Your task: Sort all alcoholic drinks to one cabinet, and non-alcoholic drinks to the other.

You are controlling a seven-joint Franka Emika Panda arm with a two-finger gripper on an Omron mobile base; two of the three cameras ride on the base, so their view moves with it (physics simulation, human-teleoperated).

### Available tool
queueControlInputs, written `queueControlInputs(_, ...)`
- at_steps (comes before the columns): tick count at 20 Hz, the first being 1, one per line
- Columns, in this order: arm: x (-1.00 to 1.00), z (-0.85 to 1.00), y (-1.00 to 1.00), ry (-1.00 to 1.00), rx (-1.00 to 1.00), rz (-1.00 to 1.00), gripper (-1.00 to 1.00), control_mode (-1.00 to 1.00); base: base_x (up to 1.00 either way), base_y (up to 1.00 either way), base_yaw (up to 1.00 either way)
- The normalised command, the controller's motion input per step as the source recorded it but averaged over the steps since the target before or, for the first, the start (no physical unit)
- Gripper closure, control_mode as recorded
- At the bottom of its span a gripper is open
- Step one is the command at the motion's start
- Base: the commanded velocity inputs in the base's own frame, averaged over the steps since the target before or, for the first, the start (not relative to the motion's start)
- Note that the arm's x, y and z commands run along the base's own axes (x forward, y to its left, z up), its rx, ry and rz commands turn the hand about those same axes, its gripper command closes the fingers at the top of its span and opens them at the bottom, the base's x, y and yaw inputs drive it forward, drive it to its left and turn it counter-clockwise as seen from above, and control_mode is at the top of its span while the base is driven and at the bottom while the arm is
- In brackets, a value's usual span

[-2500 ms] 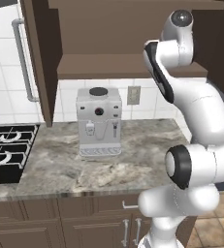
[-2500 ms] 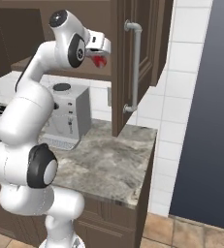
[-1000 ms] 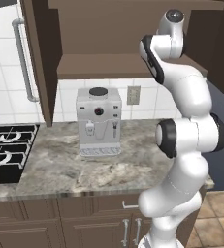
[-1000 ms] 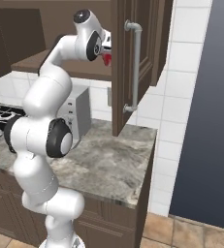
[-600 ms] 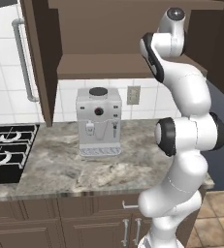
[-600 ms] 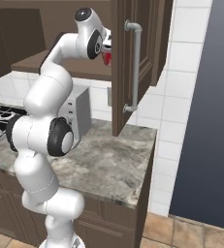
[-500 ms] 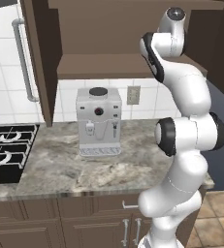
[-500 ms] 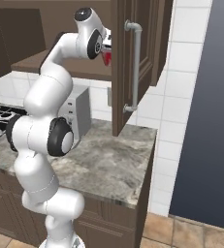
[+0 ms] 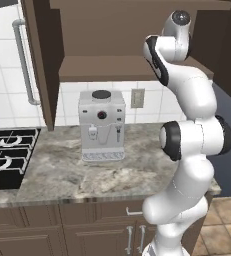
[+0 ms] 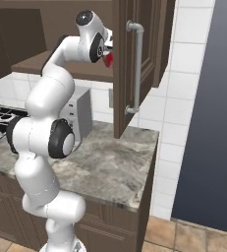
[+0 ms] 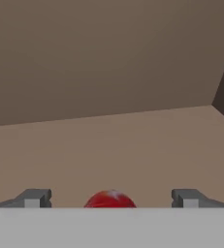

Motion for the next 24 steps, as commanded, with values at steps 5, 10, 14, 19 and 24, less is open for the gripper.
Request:
queueControlInputs(5, 0.26, -0.16, 0.0, -0.05, 0.0, 0.0, -1.0, -1.0, 0.0, 0.0, 0.0)
queueControlInputs(10, 0.36, -0.22, 0.03, -0.02, 0.0, 0.0, -1.0, -1.0, 0.0, 0.0, 0.0)
queueControlInputs(14, 0.4, -0.26, 0.06, -0.01, 0.0, 0.0, -1.0, -1.0, 0.0, 0.0, 0.0)
queueControlInputs(19, 0.37, -0.24, 0.06, -0.01, 0.0, 0.0, -1.0, -1.0, 0.0, 0.0, 0.0)
queueControlInputs(24, 0.07, -0.14, 0.06, -0.04, 0.0, 0.0, -1.0, -1.0, 0.0, 0.0, 0.0)
